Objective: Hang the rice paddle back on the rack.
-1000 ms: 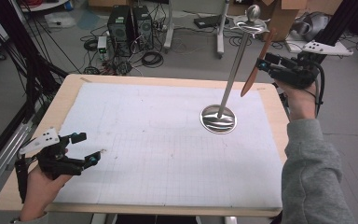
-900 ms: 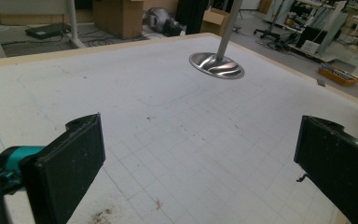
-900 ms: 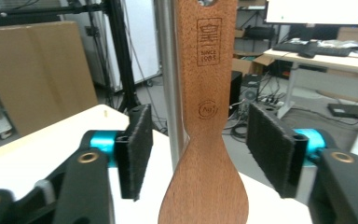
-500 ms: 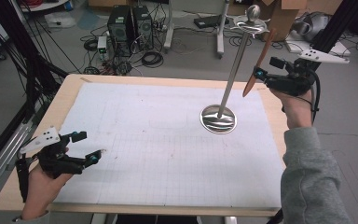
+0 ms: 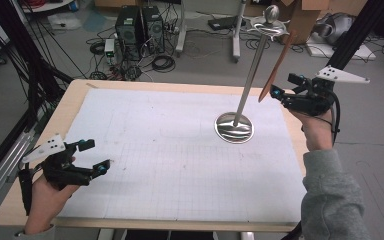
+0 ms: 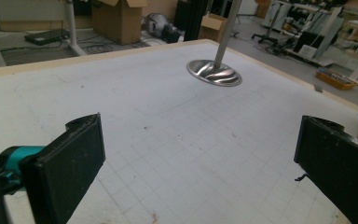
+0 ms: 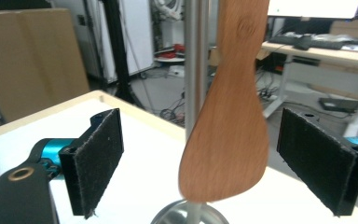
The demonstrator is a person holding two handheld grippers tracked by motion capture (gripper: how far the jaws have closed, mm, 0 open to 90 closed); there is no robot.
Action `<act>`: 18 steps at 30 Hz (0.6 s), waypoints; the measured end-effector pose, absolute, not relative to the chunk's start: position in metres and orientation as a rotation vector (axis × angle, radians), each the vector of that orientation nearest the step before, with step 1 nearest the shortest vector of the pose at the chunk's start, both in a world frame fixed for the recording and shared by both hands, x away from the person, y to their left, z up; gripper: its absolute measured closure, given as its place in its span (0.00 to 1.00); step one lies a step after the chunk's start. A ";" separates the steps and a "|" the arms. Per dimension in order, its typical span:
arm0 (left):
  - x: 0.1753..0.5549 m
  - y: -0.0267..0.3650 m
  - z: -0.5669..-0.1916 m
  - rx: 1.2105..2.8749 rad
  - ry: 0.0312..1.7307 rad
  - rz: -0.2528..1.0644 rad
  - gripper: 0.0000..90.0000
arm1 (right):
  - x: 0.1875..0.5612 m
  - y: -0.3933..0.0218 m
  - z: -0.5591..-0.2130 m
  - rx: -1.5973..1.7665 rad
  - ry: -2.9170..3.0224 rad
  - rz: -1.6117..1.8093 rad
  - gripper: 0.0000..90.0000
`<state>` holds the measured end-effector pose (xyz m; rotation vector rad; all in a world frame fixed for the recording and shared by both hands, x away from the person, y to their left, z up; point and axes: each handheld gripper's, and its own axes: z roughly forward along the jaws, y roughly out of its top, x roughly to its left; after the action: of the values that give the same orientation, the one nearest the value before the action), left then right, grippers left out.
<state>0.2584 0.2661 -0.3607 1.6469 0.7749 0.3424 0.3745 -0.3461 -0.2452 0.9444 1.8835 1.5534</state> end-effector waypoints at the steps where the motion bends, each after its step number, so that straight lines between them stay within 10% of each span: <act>1: 0.258 0.266 -0.359 1.645 0.768 0.345 0.02 | 0.374 -0.347 -0.248 0.943 1.910 1.548 0.16; 18: 0.259 0.266 -0.357 1.629 0.774 0.344 0.02 | 0.354 -0.349 -0.276 0.940 1.921 1.562 0.16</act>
<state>0.2593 0.2663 -0.3574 1.6287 0.7738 0.3440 0.3538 -0.3494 -0.2760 0.9401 1.9206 1.5622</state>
